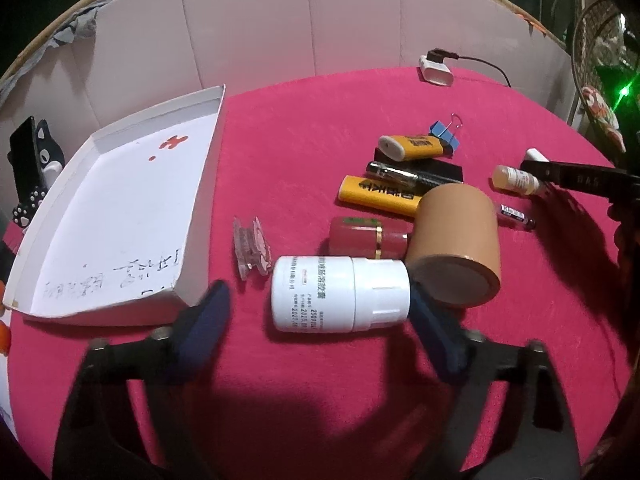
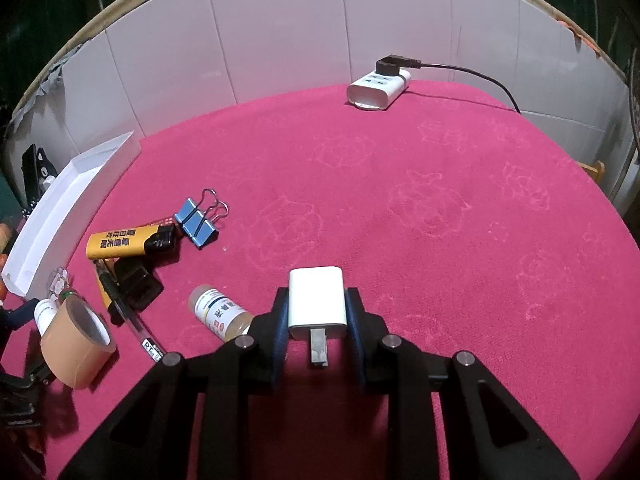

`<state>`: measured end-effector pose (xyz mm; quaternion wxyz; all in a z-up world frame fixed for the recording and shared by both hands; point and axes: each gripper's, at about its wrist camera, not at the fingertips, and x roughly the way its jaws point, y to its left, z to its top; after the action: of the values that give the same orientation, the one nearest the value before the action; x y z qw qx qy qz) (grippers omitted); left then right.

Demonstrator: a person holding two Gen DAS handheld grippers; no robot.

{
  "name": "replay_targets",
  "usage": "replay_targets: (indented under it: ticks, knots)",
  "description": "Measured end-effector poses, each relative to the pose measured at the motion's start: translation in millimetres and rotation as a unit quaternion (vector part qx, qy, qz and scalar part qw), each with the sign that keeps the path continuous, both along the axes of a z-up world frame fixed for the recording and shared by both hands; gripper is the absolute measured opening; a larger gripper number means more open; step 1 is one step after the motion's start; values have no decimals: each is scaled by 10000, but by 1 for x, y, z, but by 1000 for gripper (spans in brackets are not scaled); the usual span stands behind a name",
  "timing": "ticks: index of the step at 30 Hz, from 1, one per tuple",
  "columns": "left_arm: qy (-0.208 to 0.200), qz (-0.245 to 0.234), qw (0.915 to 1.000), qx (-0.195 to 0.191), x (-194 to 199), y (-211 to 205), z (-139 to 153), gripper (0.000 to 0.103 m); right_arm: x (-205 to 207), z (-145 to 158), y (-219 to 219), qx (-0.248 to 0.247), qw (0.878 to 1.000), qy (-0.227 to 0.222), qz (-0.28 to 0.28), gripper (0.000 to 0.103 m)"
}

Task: Organize rigid objects
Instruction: 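Grasp the white USB charger with the right tool while the left tool grasps the white pill bottle, then carry the charger in the right tool while the left tool carries the pill bottle to the tray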

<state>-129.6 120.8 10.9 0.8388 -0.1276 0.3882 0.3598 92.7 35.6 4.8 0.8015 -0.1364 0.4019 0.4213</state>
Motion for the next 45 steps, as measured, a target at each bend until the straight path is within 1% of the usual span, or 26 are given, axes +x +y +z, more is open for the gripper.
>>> replay_targets:
  ticks: [1,4,7,10,12,18,25,38,42,45]
  knots:
    - [18,-10,10000,-55,0,1,-2,60,-1,0,-1,10,10000,2,-6,25]
    - [-57,20,9999,-141,-3,5,-3,60,1,0,-2,50,10000,47,-21,25]
    - [-137,97,9997,-148,-6,7,-2,60,3,2,-5,122,9998,86,-93,25]
    - [-252,138,9996,39,-10,1,4,60,-1,8,-16,338,9993,70,-151,25]
    - [-280,148,9993,196,-12,-4,8,60,-7,17,-22,470,9988,-29,-161,25]
    - [-353,134,9981,491,-14,-16,22,60,-25,43,-37,796,9964,-292,-87,25]
    - [-414,145,9975,561,-18,-21,34,60,-42,63,-41,1086,9934,-351,76,25]
    - [-591,214,9963,594,-27,-24,41,60,-51,73,-47,1247,9911,-433,170,25]
    - [-729,303,9948,644,-35,-21,49,60,-58,83,-45,1313,9895,-552,251,25]
    - [-830,419,9927,762,-44,-17,61,60,-66,93,-40,1393,9874,-660,361,25]
